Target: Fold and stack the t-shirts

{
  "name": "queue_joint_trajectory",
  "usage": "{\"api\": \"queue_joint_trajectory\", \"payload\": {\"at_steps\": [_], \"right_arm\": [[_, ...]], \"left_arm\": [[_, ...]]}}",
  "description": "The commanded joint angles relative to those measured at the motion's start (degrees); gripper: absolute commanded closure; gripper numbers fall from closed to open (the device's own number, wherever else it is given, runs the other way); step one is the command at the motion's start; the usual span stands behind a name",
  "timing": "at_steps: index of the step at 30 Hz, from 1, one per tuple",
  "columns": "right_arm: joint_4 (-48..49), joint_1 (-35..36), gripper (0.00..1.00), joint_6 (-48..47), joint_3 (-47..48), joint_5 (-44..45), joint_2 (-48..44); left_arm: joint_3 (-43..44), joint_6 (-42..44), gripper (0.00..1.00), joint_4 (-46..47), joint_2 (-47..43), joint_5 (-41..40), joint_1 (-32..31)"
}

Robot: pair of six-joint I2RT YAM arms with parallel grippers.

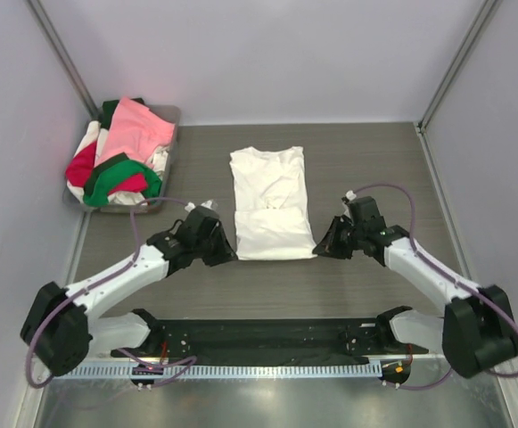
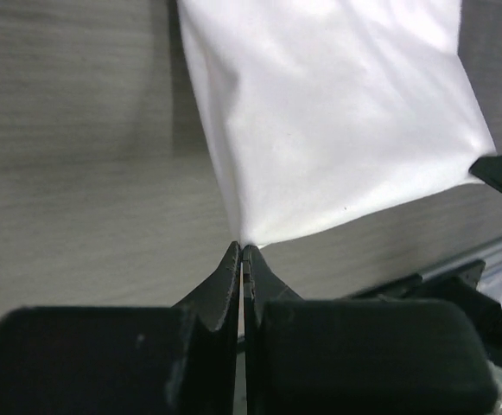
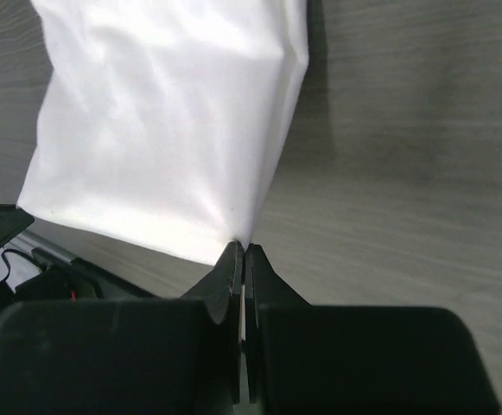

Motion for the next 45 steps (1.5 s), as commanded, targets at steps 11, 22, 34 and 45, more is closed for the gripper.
{"api": "queue_joint_trajectory", "payload": {"at_steps": [11, 22, 34, 45], "right_arm": [[-31.3, 5.8, 0.99, 8.4, 6.8, 5.5, -26.7], [-33.7, 5.8, 0.99, 2.5, 22.7, 12.1, -15.5], [-36.5, 5.8, 0.99, 1.8, 16.2, 22.6, -16.5], [-39.6, 5.7, 0.00, 7.8, 9.5, 34.2, -19.4]], "left_arm": [[5.4, -14.8, 0.98, -25.2, -24.5, -8.3, -13.1], [14.0, -7.7, 0.90, -24.4, -19.6, -10.6, -13.1], [4.2, -8.2, 0.58, -2.1, -7.0, -4.6, -22.7], [13.3, -7.7, 0.59, -4.1, 13.8, -13.6, -22.8]]}}
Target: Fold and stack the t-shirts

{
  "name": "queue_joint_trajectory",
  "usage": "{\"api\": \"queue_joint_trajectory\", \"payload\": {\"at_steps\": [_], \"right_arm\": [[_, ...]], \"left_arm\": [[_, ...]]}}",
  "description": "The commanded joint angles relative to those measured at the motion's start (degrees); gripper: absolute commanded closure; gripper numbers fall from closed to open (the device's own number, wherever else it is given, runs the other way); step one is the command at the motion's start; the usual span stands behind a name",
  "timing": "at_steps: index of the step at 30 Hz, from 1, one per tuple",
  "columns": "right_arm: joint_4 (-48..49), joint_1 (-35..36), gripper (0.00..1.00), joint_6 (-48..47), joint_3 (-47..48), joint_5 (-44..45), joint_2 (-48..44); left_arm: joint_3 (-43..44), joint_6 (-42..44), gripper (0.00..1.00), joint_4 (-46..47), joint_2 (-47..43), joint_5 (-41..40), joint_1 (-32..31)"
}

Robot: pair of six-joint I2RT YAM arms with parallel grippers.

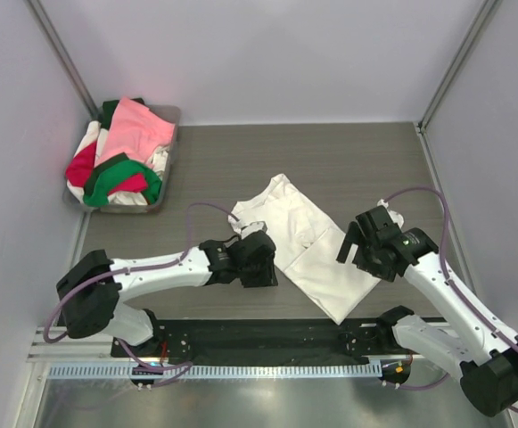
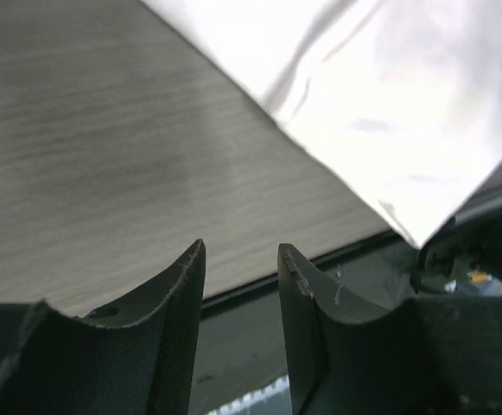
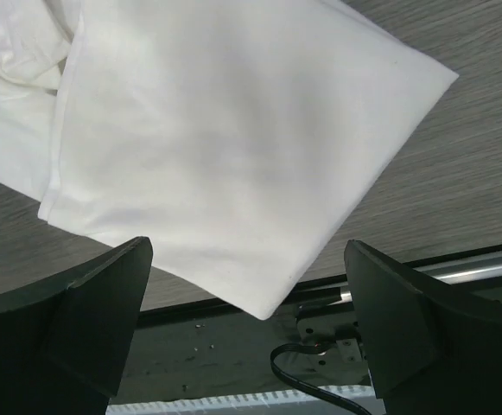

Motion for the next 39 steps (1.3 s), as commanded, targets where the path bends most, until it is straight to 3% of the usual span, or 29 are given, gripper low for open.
{"api": "queue_joint_trajectory", "payload": {"at_steps": [1, 8, 11, 17, 20, 23, 24, 26, 29, 32, 36, 38, 39], "right_arm": [[-0.8, 0.0, 0.00, 1.9, 0.1, 5.0, -3.4], [-0.8, 0.0, 0.00, 0.4, 0.0, 4.5, -3.8], [0.2, 0.0, 0.00, -0.4, -0.8, 3.8, -3.9], [2.3, -0.1, 0.00, -0.5, -1.3, 0.6, -3.7], [4.1, -0.1, 0.00, -0.4, -2.2, -1.9, -3.5], [5.3, 0.0, 0.00, -0.6, -3.1, -2.9, -3.1], [5.6, 0.0, 0.00, -0.6, -3.5, -3.3, -2.7], [6.5, 0.0, 0.01, -0.7, -3.7, -4.1, -2.3], [8.1, 0.0, 0.01, -0.6, -4.0, -5.6, -1.1], [10.9, 0.0, 0.01, -0.4, -4.4, -8.3, 0.5], [13.6, -0.1, 0.02, 0.0, -4.5, -11.7, 2.9], [14.2, 0.1, 0.02, 0.1, -4.2, -12.5, 3.1], [14.2, 0.2, 0.02, 0.1, -3.8, -12.5, 3.2]], "left_arm": [[4.1, 2.3, 0.59, -1.9, 2.1, -5.6, 3.0], [5.4, 7.0, 0.49, -0.3, 8.1, -3.4, 18.6], [8.1, 8.6, 0.44, 0.9, 13.2, -2.9, 21.5], [15.1, 10.5, 0.46, 1.1, 21.7, -3.1, 23.4], [17.3, 10.8, 0.56, 1.6, 25.3, -4.1, 24.0], [18.8, 11.7, 0.80, 2.1, 27.7, -4.5, 25.1], [19.9, 12.3, 0.96, 1.9, 28.1, -4.3, 25.7], [21.7, 15.3, 1.00, 1.0, 29.5, -4.0, 28.1], [29.5, 22.0, 1.00, -3.6, 33.2, -3.7, 31.8], [44.5, 28.6, 1.00, -12.5, 42.4, -3.9, 34.9], [74.0, 33.4, 0.97, -25.1, 57.3, -0.5, 37.7], [91.6, 33.4, 0.86, -31.8, 63.7, 2.5, 38.2], [95.8, 32.7, 0.62, -37.2, 67.3, 3.8, 38.5]]}}
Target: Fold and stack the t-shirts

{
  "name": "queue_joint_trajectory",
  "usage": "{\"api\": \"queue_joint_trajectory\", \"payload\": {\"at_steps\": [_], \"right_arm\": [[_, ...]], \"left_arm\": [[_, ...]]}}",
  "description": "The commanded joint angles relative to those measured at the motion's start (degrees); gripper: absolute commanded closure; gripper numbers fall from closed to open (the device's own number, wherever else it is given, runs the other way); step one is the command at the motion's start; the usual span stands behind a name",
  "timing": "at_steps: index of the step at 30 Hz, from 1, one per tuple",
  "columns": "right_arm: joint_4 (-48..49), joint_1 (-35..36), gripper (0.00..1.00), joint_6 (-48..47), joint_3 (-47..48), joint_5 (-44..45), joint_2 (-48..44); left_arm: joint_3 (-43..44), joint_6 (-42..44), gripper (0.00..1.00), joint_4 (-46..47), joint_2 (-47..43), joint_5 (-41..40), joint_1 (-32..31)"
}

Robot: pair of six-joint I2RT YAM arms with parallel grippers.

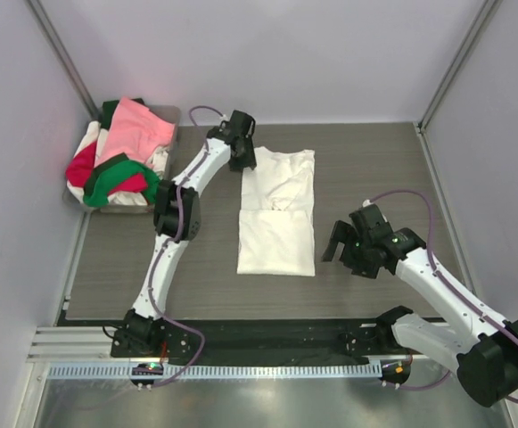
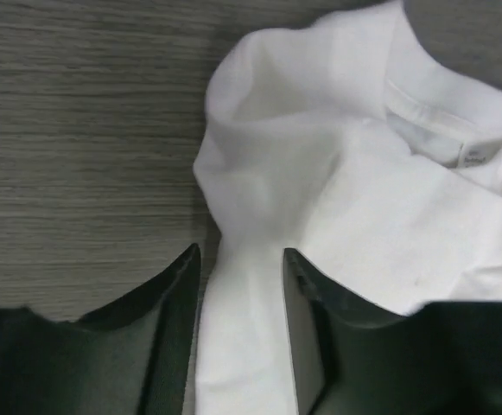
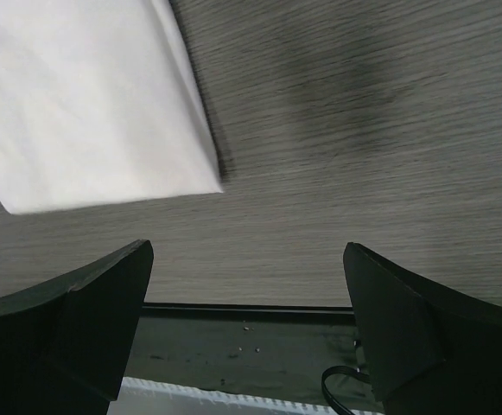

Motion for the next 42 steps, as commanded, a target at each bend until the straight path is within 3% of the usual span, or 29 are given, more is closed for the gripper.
{"api": "queue_joint_trajectory", "payload": {"at_steps": [1, 4, 5, 7, 13, 17, 22, 25, 30, 33, 42], "right_arm": [[2.9, 0.1, 0.02, 0.1, 0.8, -2.7, -0.5], [3.3, 0.2, 0.02, 0.6, 0.4, -2.3, -1.5], [3.7, 0.2, 0.02, 0.7, -0.6, -2.7, -1.7], [5.9, 0.2, 0.02, 0.8, -2.0, -3.7, -1.9], [19.9, 0.4, 0.08, 4.4, -10.2, -12.0, -2.2], [28.4, 0.7, 0.16, 7.0, -15.0, -14.4, -0.3], [37.0, 2.1, 0.28, 7.8, -17.8, -15.8, 5.7], [40.3, 2.7, 0.37, 7.5, -18.8, -15.0, 9.7], [43.5, 3.3, 0.70, 6.7, -19.8, -14.0, 15.0], [44.0, 3.3, 0.81, 6.4, -20.5, -13.3, 16.0], [45.6, 3.4, 0.87, 6.3, -22.5, -13.3, 17.3]], "left_arm": [[15.5, 2.8, 0.51, -16.9, 4.5, 4.6, 0.8], [2.7, 1.2, 0.35, -10.6, -5.7, 5.2, 0.9], [-7.5, 0.9, 0.30, -7.8, -9.9, 5.2, 0.8], [-14.5, 0.4, 0.28, -3.7, -19.1, 3.5, 0.9], [-37.1, -1.4, 0.34, -0.4, -38.9, 4.9, 1.2], [-55.6, -3.3, 0.37, 5.8, -48.9, 11.2, 1.1], [-71.4, -5.9, 0.39, 11.2, -57.9, 14.4, 1.1], [-76.5, -9.1, 0.40, 14.9, -61.0, 17.2, 1.0], [-88.4, -13.7, 0.40, 28.0, -63.2, 24.8, 0.7], [-92.0, -15.3, 0.38, 32.2, -63.0, 27.2, 0.0], [-97.5, -18.2, 0.42, 38.5, -62.1, 25.5, -3.5]]}}
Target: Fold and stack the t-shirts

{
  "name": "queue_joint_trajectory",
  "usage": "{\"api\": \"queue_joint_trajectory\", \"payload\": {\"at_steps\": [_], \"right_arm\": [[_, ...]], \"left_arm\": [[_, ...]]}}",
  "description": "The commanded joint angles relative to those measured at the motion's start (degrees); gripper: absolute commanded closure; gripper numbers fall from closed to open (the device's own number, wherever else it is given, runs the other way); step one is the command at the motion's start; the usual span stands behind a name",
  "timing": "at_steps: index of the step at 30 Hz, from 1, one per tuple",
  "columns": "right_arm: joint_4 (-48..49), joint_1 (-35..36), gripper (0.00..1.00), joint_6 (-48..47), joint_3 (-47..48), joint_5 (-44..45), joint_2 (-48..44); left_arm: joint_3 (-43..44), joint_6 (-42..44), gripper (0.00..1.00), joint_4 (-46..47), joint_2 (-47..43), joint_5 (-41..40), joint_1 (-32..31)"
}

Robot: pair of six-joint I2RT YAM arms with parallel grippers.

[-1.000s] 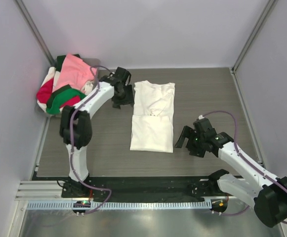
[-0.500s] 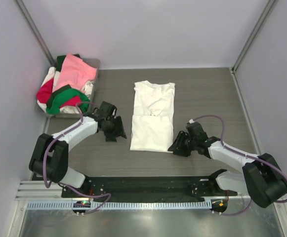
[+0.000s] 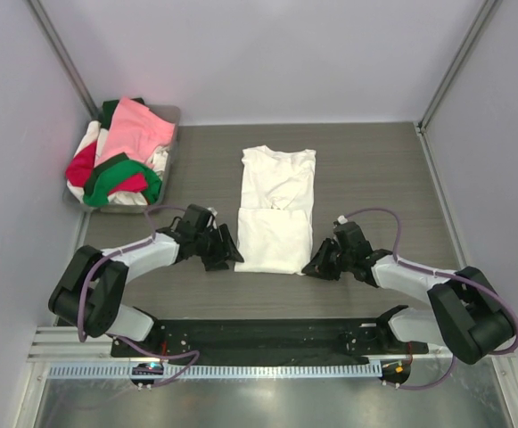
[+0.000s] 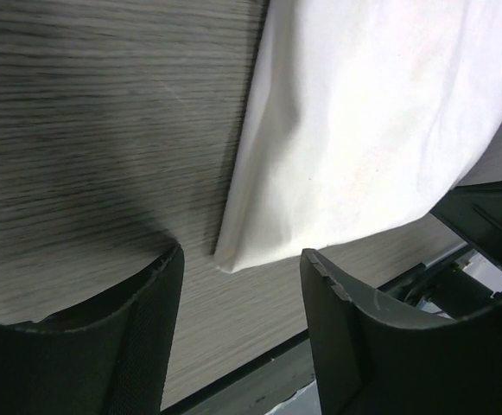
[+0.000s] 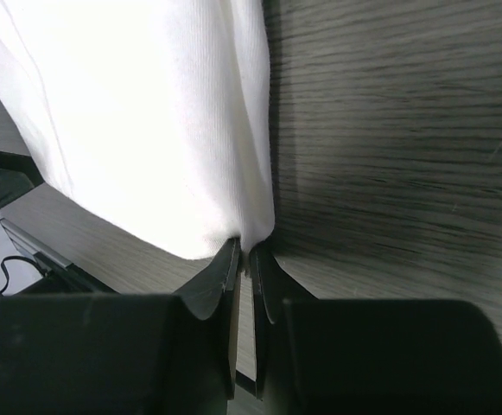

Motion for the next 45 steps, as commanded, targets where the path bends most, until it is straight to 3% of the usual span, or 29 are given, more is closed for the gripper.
{"api": "queue_joint_trajectory", "payload": {"at_steps": [1, 9, 14, 17, 21, 28, 35, 41, 45], "right_arm": [[-1.2, 0.4, 0.87, -1.1, -2.3, 3.1, 2.3], [-1.1, 0.4, 0.90, -1.4, -3.1, 2.9, 1.7], [-1.2, 0.4, 0.92, -1.7, -3.3, 2.7, 1.5], [-1.2, 0.4, 0.94, -1.8, -3.5, 2.6, 1.3], [-1.4, 0.4, 0.98, -1.7, -3.7, 2.4, 0.6], [-6.4, 0.7, 0.99, -0.6, -3.1, 1.0, -6.1], [-24.7, 4.8, 0.99, 0.1, 1.5, 0.5, -18.9], [-38.3, 10.5, 0.99, 6.6, 8.6, 5.9, -32.0], [-45.5, 10.6, 0.99, 6.5, 17.0, 13.6, -33.1]], "left_arm": [[-2.2, -1.7, 0.44, 5.2, -0.3, 0.3, -0.9], [-5.4, -2.2, 0.59, 7.6, 1.3, -0.3, -2.0], [-6.9, -2.3, 0.63, 9.2, 1.9, -0.5, -2.7], [-7.9, -2.5, 0.75, 10.2, 2.1, -0.6, -2.9], [-8.5, -3.1, 0.99, 10.8, 2.2, -1.1, -3.1], [-8.2, -5.0, 1.00, 6.8, -3.7, -1.4, -5.2], [-8.6, -7.2, 1.00, -6.7, -23.0, -6.7, -11.8], [-2.9, -7.9, 1.00, -25.2, -38.5, -13.9, -13.8], [3.2, -6.1, 1.00, -31.0, -39.5, -18.2, -13.8]]}}
